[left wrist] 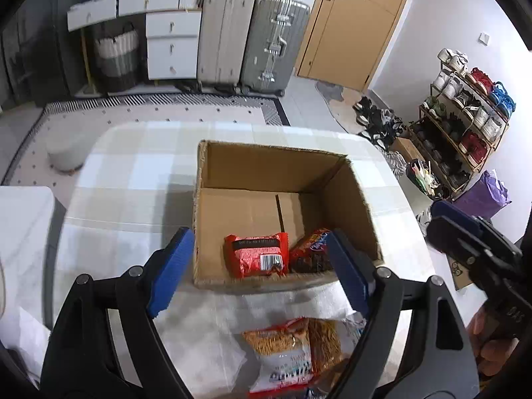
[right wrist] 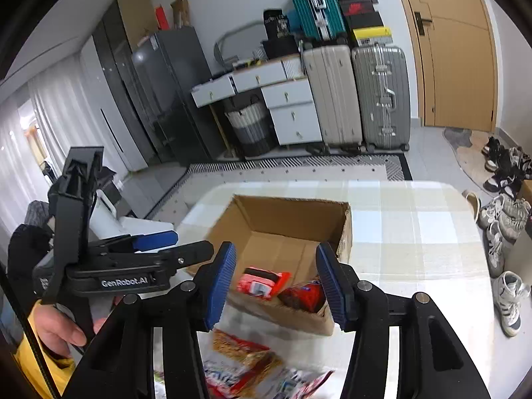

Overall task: Organize snacks
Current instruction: 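Withdraw both tools from the box back toward the snack pile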

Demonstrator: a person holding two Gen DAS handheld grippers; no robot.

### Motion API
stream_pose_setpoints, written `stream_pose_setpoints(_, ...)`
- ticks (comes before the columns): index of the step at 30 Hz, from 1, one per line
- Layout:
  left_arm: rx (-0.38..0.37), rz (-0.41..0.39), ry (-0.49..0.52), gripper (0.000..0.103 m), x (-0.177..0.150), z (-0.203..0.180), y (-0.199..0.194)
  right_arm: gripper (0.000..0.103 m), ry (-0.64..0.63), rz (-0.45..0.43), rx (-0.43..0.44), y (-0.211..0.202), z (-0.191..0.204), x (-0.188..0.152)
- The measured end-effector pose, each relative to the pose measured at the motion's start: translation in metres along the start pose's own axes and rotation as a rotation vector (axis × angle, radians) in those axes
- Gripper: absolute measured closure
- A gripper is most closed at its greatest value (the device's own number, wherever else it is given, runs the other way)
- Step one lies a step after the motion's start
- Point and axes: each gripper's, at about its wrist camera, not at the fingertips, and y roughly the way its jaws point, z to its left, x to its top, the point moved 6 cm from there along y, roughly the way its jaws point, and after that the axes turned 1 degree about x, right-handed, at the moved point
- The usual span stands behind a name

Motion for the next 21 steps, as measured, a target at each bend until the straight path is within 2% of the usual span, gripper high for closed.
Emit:
stream_pose_setpoints(9, 0.004, -0.104, 0.032, 0.021, -0.028, -0.021, -0.095, 0.032, -0.036, -0.138, 0.030, -0.093, 0.043, -0.009)
stream_pose_setpoints(11, 0.001, -0.125, 0.039, 0.021, -0.038, -0.027, -0.116, 0.022, -0.049, -0.166, 0.033, -0.112, 0.054, -0.013)
stream_pose_setpoints(15, 0.015, -0.188, 0.051, 0.019, -0.061, -0.033, -0.163, 0.019, -0.089, -0.227, 0.044, -0.154, 0.078, -0.026)
stream_pose_setpoints(21, 0.010, -0.290, 0.059, 0.008, -0.104, -0.035, -0.233, 0.011, -0.130, -0.306, 0.059, -0.212, 0.114, -0.054)
